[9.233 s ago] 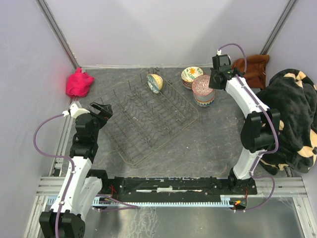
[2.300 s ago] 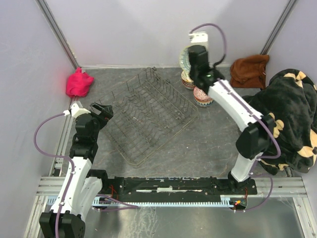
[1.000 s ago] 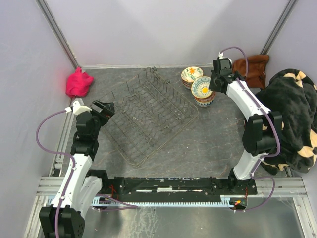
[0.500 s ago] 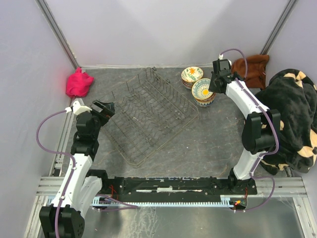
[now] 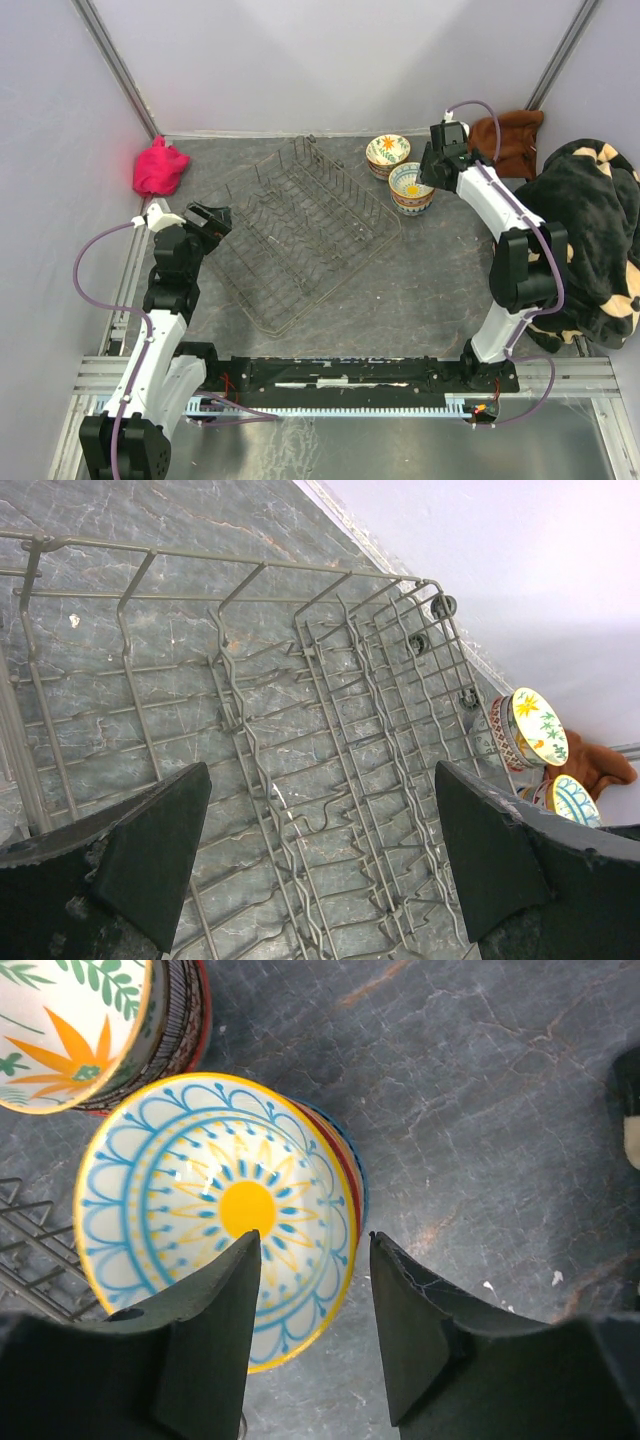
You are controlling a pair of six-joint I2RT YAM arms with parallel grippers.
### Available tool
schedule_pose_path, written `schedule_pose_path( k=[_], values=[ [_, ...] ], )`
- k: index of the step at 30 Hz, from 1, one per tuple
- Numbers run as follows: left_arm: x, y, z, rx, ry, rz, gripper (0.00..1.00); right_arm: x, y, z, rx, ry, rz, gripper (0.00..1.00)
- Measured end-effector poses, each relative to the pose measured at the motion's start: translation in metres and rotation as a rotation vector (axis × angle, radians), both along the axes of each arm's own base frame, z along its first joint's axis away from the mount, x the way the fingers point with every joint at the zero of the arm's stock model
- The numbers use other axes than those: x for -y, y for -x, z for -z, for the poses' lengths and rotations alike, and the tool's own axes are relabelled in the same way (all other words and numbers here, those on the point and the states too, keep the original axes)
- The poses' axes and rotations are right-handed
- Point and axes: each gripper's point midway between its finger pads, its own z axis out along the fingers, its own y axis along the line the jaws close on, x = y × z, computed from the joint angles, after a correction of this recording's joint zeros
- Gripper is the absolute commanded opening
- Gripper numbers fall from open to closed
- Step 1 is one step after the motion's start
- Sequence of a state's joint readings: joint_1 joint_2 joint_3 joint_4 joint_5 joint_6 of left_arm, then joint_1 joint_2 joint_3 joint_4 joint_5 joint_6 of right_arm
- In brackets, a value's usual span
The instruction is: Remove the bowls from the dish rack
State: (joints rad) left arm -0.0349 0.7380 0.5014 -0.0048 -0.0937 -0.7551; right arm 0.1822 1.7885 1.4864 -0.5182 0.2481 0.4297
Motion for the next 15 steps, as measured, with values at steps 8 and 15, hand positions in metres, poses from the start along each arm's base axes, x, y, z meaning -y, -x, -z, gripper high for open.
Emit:
schedule_pose_path(
  k=[8,15],
  values=[
    [0.000,0.000,0.000,0.000,0.000,0.000,0.99,0.008,0.015,-0.022,0.049,0.007,0.018,0.67],
    [0.000,0.000,0.000,0.000,0.000,0.000,0.99,0.009,0.020,-0.061,0.154,-0.012,0.021,0.69]
  ],
)
